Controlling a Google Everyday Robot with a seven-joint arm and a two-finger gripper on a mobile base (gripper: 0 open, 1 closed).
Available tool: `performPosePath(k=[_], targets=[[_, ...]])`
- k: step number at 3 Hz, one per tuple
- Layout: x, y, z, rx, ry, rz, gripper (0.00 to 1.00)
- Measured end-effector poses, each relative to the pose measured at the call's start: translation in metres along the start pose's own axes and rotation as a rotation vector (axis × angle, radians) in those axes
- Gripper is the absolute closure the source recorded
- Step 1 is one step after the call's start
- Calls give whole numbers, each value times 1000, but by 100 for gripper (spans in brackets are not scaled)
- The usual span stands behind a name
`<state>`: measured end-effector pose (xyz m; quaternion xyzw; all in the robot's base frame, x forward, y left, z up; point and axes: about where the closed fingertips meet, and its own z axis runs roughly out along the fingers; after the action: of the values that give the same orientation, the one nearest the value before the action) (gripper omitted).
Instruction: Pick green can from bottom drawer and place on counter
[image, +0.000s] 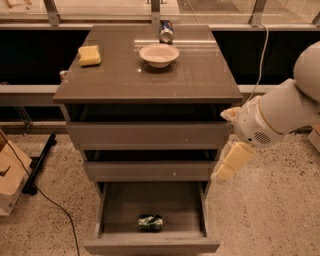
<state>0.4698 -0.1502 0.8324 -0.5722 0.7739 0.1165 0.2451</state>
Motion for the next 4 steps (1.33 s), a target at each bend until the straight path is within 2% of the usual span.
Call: performPosePath(k=[1, 2, 3, 4], targets=[[-3, 4, 21, -20, -16, 29, 0], [-4, 13, 85, -88, -85, 60, 0], [0, 16, 126, -130, -139, 84, 0], [7, 15, 175, -166, -225, 105, 0]])
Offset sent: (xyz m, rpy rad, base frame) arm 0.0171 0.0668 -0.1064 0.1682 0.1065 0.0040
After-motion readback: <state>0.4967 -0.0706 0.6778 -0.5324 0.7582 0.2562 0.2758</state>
